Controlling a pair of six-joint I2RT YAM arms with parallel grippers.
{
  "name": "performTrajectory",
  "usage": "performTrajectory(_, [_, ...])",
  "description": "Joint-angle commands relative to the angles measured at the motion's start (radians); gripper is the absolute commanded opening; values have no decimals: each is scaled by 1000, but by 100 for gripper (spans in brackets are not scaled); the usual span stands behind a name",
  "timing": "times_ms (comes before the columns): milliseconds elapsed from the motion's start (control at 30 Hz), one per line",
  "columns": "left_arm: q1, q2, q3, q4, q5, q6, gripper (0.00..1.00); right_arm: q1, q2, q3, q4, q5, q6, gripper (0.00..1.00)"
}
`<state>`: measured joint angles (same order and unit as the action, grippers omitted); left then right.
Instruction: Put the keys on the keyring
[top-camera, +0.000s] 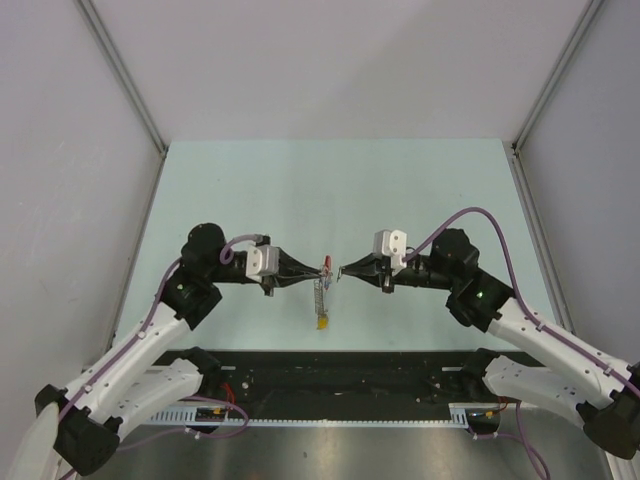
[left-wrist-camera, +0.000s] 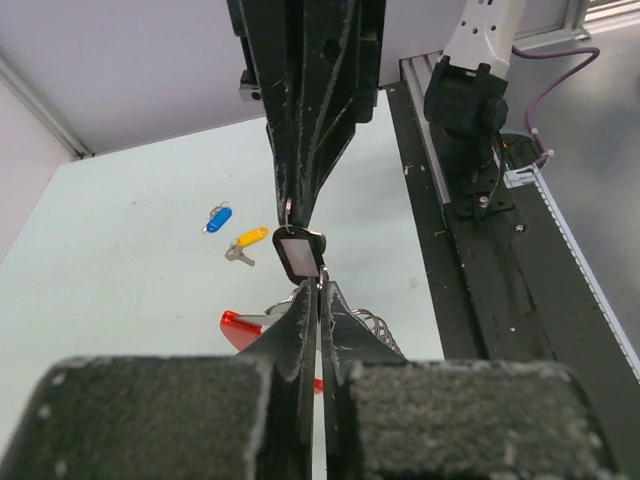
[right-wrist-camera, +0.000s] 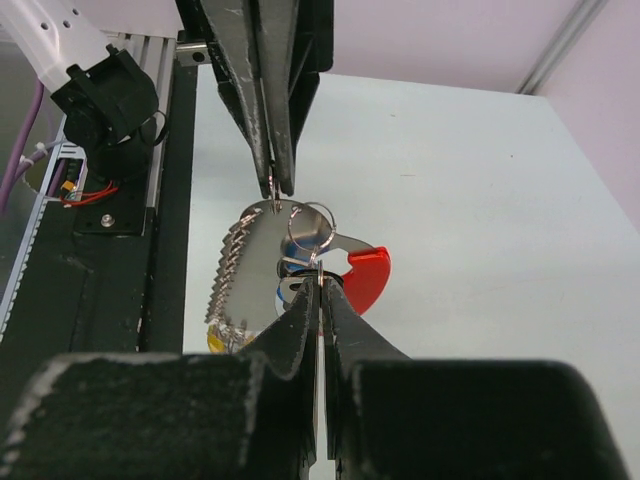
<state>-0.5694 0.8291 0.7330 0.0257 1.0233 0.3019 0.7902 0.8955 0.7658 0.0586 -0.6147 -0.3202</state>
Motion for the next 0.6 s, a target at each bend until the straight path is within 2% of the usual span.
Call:
performTrajectory(0, [-7, -13, -50, 257, -40, -138, 0, 21, -7, 41, 30, 1, -26, 0])
performTrajectory(200, [-9, 2, -107, 437, -66, -334, 0, 29, -40, 41, 20, 0, -11, 0])
performTrajectory(333, [-12, 15, -126, 522, -66, -380, 0, 29, -40, 41, 20, 15, 0, 0])
performTrajectory(567, [-26, 19, -132, 537, -63, -392, 0, 30, -27, 43, 37, 12, 29, 0])
